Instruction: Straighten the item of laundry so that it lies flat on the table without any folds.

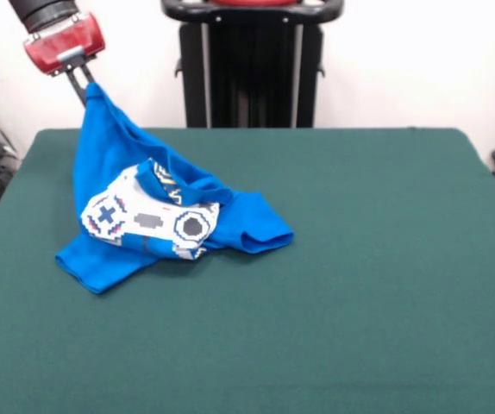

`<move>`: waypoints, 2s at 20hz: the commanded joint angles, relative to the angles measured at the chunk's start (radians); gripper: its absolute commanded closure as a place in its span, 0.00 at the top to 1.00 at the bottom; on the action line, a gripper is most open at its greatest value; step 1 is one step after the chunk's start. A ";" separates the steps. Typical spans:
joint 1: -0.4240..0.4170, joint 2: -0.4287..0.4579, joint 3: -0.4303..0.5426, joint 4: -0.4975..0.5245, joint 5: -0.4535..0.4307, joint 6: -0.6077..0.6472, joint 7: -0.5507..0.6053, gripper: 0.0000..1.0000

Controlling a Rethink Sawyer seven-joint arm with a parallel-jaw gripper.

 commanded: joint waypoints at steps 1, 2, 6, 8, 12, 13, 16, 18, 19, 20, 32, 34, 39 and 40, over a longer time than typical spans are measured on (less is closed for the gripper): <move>0.040 0.026 0.013 0.034 -0.034 0.155 -0.334 0.00; 0.033 0.029 0.008 0.032 -0.036 0.161 -0.344 0.00; 0.020 0.040 0.005 0.026 -0.035 0.168 -0.368 0.00; 0.011 0.047 0.007 0.023 -0.030 0.176 -0.380 0.00; 0.022 0.036 0.009 0.024 -0.033 0.180 -0.360 1.00; 0.025 0.033 0.009 0.024 -0.031 0.184 -0.360 1.00; 0.030 0.023 0.013 0.025 -0.027 0.198 -0.358 1.00; 0.031 0.018 0.014 0.024 -0.026 0.204 -0.358 1.00; 0.031 0.017 0.014 0.024 -0.027 0.206 -0.358 1.00; 0.032 0.015 0.015 0.024 -0.028 0.210 -0.359 1.00; 0.077 -0.264 0.253 0.096 0.207 0.279 -0.134 1.00; 0.103 -0.322 0.288 0.108 0.246 0.259 -0.065 1.00; 0.174 -0.405 0.285 0.100 0.280 0.205 0.020 1.00; 0.186 -0.414 0.278 0.098 0.287 0.187 0.027 1.00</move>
